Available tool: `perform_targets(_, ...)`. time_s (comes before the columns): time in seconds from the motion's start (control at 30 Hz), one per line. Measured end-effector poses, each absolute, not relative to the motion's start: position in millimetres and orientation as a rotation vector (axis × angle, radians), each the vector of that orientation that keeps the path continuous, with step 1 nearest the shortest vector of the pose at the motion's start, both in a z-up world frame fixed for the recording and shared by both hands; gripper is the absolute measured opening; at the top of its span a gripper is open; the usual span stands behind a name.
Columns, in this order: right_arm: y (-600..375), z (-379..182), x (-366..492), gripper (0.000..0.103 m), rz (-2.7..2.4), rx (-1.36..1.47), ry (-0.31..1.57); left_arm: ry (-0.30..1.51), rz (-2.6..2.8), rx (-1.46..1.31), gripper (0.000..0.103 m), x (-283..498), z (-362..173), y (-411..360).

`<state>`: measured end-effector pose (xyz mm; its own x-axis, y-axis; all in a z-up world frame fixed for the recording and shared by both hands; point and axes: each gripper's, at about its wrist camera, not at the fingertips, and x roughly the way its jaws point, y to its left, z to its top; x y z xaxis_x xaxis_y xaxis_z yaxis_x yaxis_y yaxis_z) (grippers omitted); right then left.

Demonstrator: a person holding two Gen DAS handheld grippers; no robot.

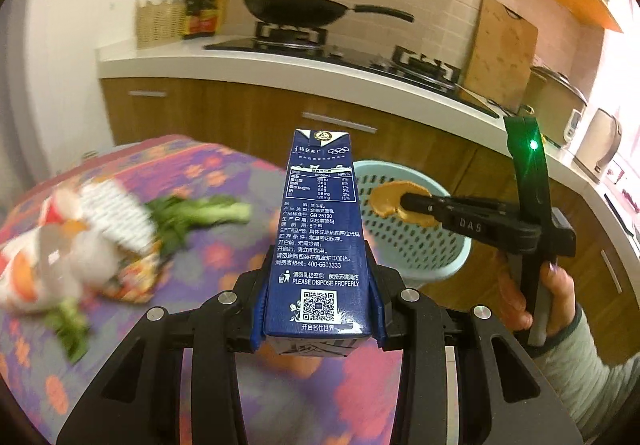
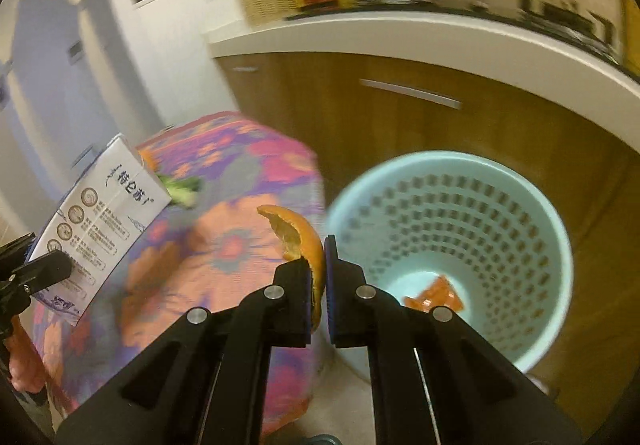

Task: Collect trash
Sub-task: 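Carry the carton and peel over the basket and open both tools to drop them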

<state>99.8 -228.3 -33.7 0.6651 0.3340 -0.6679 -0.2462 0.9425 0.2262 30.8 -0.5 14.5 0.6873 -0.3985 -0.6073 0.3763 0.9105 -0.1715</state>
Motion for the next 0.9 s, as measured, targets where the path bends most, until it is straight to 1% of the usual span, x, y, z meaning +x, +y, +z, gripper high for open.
perform_targets(0.27, -276.7, -60.8, 113.2, 0.004, 0.238, 0.155, 0.815, 0.766, -0.528, 0.053, 0.036, 83.2, 3.2, -74.3)
perform_targets(0.5, -294.9, -100.9, 132.2, 0.004, 0.176, 0.174, 0.939, 0.839, -0.541, 0.116, 0.036, 118.9, -18.2, -126.6)
perform_targets(0.67, -304.6, -118.0, 137.9, 0.004, 0.179, 0.205, 0.978, 0.899, -0.527, 0.077, 0.036, 142.9, -40.4, -142.7)
perform_targets(0.73, -308.2, -122.6, 140.4, 0.006, 0.183, 0.209, 0.988, 0.915, -0.524, 0.058, 0.036, 150.9, -48.8, -145.9)
perform_targets(0.9, -315.9, -126.3, 139.2, 0.019, 0.185, 0.221, 0.981, 0.934, -0.506, 0.071, 0.037, 159.9, -60.1, -155.4)
